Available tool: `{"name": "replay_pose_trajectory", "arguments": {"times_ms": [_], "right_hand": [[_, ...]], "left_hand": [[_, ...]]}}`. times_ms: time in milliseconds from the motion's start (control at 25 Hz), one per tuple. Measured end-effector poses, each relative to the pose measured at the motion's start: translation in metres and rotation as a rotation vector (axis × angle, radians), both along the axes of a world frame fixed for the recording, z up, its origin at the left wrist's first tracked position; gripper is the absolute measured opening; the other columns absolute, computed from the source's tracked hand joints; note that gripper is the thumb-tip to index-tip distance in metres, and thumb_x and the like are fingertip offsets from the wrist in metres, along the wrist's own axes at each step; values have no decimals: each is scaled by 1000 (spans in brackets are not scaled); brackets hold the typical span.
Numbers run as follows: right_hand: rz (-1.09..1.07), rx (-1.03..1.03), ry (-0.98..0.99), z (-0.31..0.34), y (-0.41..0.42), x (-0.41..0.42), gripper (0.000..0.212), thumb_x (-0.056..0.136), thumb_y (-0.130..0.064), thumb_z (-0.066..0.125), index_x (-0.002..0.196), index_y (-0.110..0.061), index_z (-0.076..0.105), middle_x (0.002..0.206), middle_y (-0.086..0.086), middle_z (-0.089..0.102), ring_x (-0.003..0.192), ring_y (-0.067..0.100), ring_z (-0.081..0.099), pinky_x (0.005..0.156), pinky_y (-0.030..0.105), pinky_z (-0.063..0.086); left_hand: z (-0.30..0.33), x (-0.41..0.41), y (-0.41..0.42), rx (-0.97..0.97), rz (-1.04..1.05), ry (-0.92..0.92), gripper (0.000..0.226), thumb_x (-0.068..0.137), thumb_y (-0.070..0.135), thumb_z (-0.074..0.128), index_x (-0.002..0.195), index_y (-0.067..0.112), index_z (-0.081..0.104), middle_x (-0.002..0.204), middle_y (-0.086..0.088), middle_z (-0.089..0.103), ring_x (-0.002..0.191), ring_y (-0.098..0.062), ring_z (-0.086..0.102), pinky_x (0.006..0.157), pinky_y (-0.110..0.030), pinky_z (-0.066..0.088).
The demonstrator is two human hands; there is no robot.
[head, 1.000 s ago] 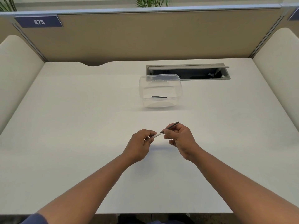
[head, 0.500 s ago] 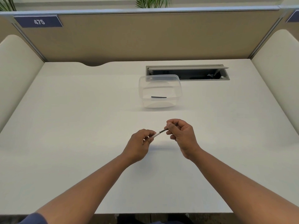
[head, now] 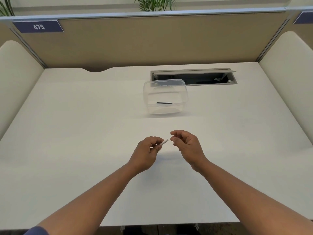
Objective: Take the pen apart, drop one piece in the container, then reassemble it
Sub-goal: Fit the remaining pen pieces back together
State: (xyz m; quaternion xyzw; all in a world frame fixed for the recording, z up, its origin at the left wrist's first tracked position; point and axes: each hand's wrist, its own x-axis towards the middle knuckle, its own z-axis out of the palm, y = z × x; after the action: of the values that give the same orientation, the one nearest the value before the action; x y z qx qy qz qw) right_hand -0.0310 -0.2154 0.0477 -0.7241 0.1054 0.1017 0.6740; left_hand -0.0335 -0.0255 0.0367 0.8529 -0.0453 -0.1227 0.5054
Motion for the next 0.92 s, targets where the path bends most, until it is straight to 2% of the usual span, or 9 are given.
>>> {"name": "replay_pose_trajectory", "arguments": {"times_ms": [80, 200, 360, 480, 560, 760, 920], "right_hand": [[-5, -51, -47, -3, -1, -1, 16, 92, -13, 65, 102, -21, 74, 88, 6, 73, 76, 10, 60, 72, 22, 51], [-13, -176, -79, -8, -4, -1, 13, 91, -13, 65, 98, -20, 74, 76, -11, 67, 65, 3, 55, 65, 15, 48], [-37, -403, -51, -20, -20, -1, 12, 88, -17, 65, 95, -24, 71, 70, -13, 62, 55, 1, 52, 59, 14, 46], [-33, -631, -12, -32, -35, -1, 13, 83, -23, 66, 96, -27, 67, 82, -12, 66, 72, 8, 62, 67, 27, 49], [-34, -713, 57, -37, -46, 0, 14, 83, -25, 67, 97, -24, 66, 88, -11, 66, 80, 14, 62, 67, 29, 46], [0, -773, 176, -50, -61, 5, 32, 84, -36, 73, 111, -19, 66, 92, -8, 65, 88, 17, 63, 76, 32, 50], [-6, -781, 140, -50, -56, 15, 25, 85, -32, 72, 104, -17, 66, 90, -6, 67, 85, 19, 63, 74, 33, 49]], "left_hand": [[-1, -1, -1, -14, 7, 1, 17, 98, 15, 61, 102, 27, 70, 98, 10, 68, 92, -11, 60, 80, -25, 51], [-1, -1, -2, -32, 28, -6, 16, 97, 15, 61, 104, 26, 71, 99, 12, 68, 91, -10, 61, 79, -23, 51], [1, 0, -4, -57, 58, -5, 16, 97, 13, 62, 101, 25, 71, 98, 14, 68, 89, -7, 61, 75, -15, 48], [2, 1, -4, -83, 79, 5, 15, 97, 13, 62, 99, 24, 71, 95, 15, 68, 87, -6, 61, 72, -11, 46], [2, 1, -4, -91, 81, 2, 15, 97, 13, 62, 99, 25, 70, 96, 14, 69, 88, -6, 61, 72, -10, 45], [1, 2, -1, -87, 98, 19, 14, 97, 14, 62, 98, 26, 70, 98, 12, 69, 88, -6, 62, 73, -11, 45], [0, 4, 2, -82, 114, 45, 15, 96, 14, 63, 96, 27, 70, 97, 11, 70, 89, -7, 62, 73, -12, 44]]}}
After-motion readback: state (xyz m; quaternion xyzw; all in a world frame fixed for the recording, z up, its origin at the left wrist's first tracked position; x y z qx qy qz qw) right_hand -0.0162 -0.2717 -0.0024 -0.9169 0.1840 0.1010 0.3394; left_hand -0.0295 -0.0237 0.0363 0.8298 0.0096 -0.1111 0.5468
